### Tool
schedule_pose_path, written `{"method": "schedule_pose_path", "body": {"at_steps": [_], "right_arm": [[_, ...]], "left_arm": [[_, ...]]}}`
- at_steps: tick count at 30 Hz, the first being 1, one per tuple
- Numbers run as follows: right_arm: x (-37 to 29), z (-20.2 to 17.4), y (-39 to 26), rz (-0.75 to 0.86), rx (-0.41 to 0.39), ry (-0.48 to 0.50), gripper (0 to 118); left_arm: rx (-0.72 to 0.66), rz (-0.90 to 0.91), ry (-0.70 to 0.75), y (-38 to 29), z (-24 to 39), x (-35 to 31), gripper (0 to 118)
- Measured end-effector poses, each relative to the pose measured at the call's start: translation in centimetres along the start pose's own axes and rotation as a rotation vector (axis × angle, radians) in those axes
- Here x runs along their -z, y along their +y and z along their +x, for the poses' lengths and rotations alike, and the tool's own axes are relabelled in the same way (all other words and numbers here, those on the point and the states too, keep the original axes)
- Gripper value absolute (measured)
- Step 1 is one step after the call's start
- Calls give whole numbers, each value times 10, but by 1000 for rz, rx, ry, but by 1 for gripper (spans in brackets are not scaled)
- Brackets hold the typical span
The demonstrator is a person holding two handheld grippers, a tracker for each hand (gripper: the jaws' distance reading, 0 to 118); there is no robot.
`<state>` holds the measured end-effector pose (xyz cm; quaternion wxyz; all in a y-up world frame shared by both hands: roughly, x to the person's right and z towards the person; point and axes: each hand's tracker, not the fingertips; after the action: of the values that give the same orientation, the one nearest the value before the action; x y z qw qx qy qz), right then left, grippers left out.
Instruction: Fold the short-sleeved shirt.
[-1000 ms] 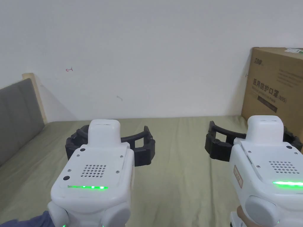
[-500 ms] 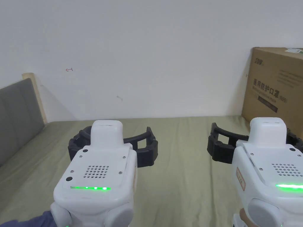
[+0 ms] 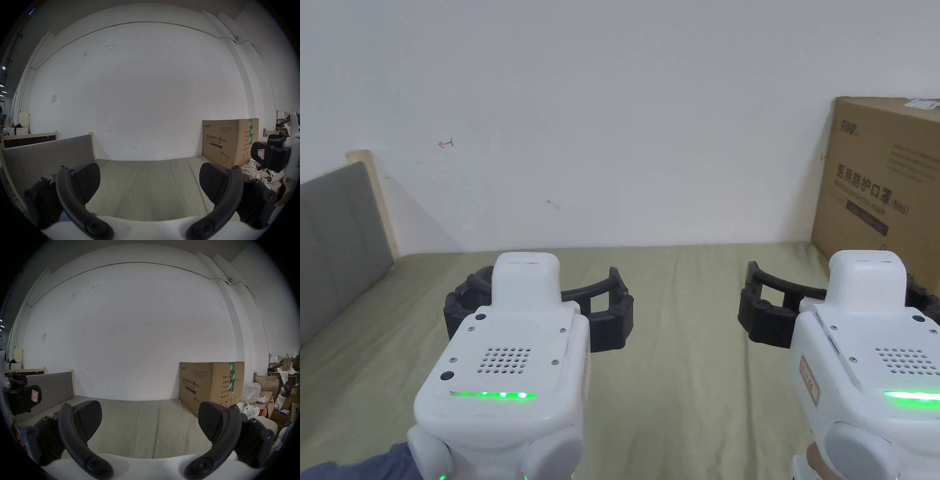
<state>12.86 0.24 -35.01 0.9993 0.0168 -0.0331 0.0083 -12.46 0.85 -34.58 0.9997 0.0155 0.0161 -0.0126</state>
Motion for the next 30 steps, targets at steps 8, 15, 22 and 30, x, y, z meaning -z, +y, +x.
{"method": "schedule_pose_path", "body": {"at_steps": [8,15,22,30], "right_arm": [[1,0,-1,-5,-2,-3,117],[1,1,0,-2,5,-10,117],[0,0,1,5,-2,-13,117],[0,-1,1,2,0,-12,117]], "left_arm": [[15,7,1,1,0,0,118],[6,6,-2,1,0,-1,118],[26,15,-5,2,2,-3,118],[22,9,-9,2,2,-2,118]]}}
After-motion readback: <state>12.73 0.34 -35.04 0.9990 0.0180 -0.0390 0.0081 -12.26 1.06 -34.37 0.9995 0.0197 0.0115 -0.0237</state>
